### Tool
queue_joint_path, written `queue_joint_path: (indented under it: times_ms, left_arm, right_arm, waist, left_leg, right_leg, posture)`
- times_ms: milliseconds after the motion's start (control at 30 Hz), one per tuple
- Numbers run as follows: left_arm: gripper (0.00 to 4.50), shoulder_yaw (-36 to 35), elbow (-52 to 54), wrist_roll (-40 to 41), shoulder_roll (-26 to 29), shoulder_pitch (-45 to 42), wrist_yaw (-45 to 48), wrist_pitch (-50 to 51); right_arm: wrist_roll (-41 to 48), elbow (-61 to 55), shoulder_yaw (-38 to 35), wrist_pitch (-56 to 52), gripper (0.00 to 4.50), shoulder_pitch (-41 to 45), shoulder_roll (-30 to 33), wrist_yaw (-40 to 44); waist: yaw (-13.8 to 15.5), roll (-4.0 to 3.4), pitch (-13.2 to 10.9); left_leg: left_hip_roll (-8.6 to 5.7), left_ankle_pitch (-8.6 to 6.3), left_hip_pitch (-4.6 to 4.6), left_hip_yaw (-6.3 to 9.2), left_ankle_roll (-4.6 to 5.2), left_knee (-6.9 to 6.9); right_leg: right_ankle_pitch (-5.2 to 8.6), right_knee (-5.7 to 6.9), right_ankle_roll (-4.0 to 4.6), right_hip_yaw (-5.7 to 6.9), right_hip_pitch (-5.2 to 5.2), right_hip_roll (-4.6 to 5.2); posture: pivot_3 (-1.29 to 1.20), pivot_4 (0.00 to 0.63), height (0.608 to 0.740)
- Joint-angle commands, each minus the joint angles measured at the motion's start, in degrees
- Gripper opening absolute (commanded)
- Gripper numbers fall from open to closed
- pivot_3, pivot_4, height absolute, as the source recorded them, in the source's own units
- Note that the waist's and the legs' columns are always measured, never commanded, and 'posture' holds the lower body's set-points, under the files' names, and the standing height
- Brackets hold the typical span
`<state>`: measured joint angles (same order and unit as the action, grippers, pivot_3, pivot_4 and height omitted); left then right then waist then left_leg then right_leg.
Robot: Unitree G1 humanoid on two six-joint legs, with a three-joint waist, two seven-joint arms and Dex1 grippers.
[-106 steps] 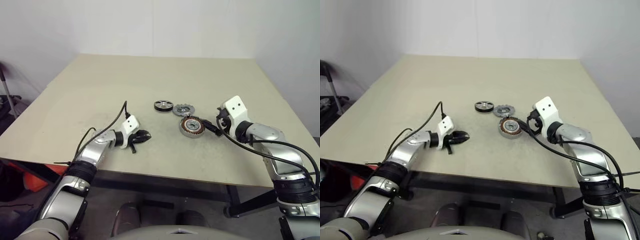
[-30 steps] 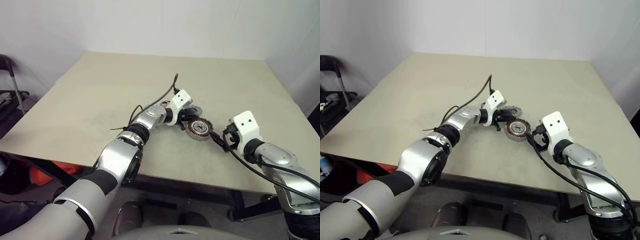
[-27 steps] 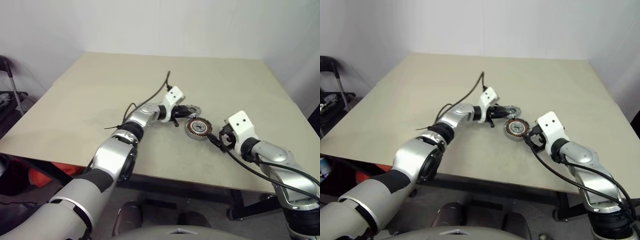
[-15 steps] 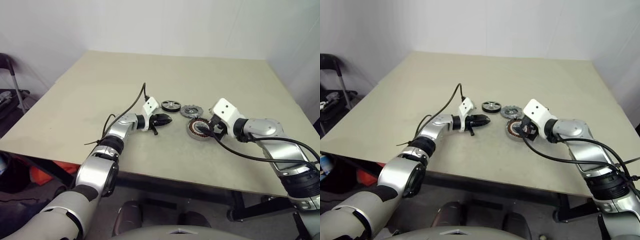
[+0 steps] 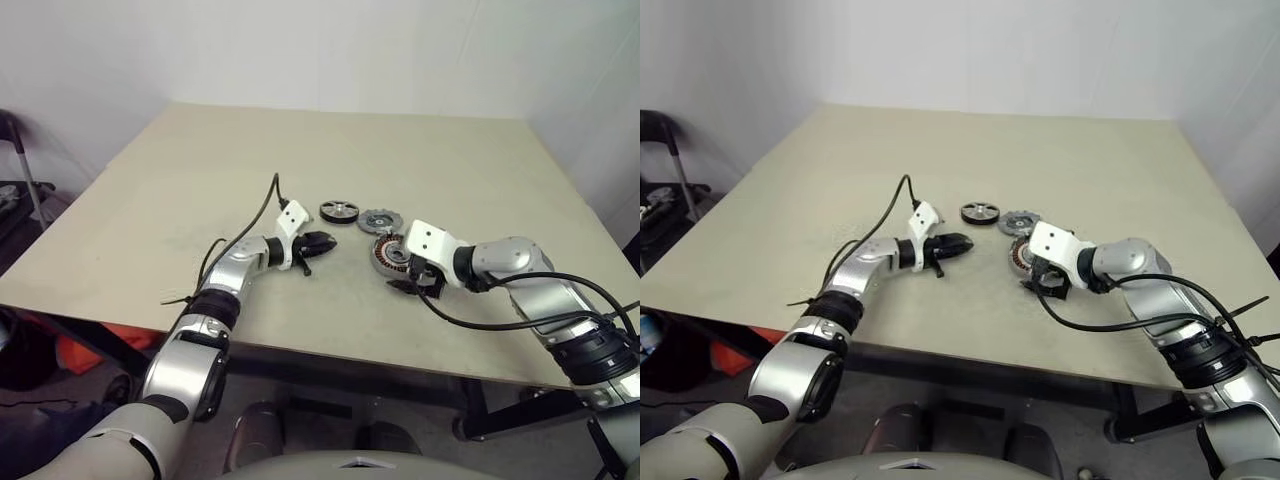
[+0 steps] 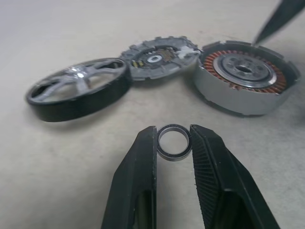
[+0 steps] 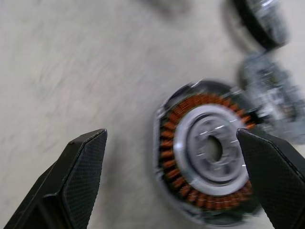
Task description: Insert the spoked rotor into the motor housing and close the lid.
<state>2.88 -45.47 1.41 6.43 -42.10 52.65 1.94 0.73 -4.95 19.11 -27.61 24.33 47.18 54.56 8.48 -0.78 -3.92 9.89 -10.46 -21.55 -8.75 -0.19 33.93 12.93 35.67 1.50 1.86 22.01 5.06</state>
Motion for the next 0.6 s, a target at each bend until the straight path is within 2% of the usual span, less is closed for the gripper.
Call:
queue_joint_path:
  times_ms: [33,267,600]
  left_arm:
    - [0.68,0.17,3.3,1.42,0.17,0.39,-0.81,0.47]
    - [0.68,0.57,5.68,1.94,0.64,2.36,-1.77,1.65]
    - [0.68,0.49,5.4,2.78,1.75,2.29,-3.31,1.92]
  right_arm:
    - [-1.51,4.26,0.08,3.26,4.5,3.22,-0.68,1.66]
    - [-3.05,11.27,0.45,5.72,4.5,6.14,-3.04,3.51]
    - [-5.1,10.13,1.16,6.04,4.5,5.11,-4.13,5.15]
  waist:
    - [-0.03,0.0,0.0]
    - [-0.24,0.0,0.0]
    - [-0.27,0.0,0.0]
  left_leg:
    - [0.0,-0.01,-0.02,0.0,0.02,0.03]
    - [0.03,-0.04,-0.09,0.0,0.08,0.16]
    - [0.03,-0.09,-0.09,0.0,0.14,0.21]
  right_leg:
    - [0.0,0.01,0.0,-0.01,0.0,0.0]
    - [0.0,0.07,0.0,0.0,0.05,-0.01]
    - [0.0,0.06,0.0,-0.01,0.03,-0.01]
  posture:
    - [0.0,0.0,0.74]
    - [0.0,0.0,0.74]
    - [0.0,0.0,0.74]
